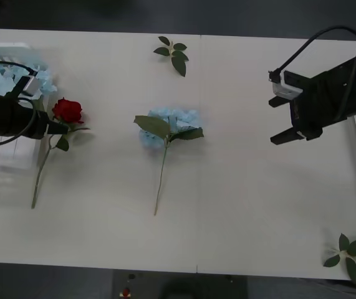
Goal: Put the red flowers into the right box and the blue flowers into the left box
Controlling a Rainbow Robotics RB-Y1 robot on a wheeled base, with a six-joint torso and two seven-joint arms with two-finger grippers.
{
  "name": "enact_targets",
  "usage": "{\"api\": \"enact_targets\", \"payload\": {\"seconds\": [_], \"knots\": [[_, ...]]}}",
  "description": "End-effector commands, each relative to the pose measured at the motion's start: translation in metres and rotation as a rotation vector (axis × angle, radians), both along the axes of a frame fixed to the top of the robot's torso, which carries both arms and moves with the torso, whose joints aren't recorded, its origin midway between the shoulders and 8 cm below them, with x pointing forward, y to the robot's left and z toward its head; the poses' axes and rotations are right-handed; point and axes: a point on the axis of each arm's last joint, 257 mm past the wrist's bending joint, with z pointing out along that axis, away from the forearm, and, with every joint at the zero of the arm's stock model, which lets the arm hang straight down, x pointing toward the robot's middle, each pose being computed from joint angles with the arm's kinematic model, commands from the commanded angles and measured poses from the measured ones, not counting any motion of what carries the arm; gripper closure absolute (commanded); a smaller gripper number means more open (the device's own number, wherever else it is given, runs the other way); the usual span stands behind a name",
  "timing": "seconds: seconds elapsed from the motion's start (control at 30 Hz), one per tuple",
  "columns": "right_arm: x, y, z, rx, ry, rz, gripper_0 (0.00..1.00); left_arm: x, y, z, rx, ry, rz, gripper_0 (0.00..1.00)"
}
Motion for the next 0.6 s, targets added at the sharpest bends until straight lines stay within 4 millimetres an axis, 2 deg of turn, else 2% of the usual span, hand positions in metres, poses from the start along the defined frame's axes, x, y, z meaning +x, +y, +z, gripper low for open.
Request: {"api": "enact_targets", "payload": {"seconds": [0.03, 0.33, 0.6], "knots": [[0.003, -0.007, 0.005, 0.008, -0.007, -0.019, 0.09, 0.016, 0.004, 0.009, -0.003, -0.034, 0.064, 0.00], [0.003, -0.007, 0.005, 0.008, -0.007, -0.019, 0.09, 0.014, 0.011, -0.012, 0.024, -0.021, 0.094, 0.00], [0.003, -0.007, 0.005, 0.008, -0.007, -0.019, 0.09, 0.016, 0.011, -0.022, 0.037, -0.036, 0.107, 0.00]]}}
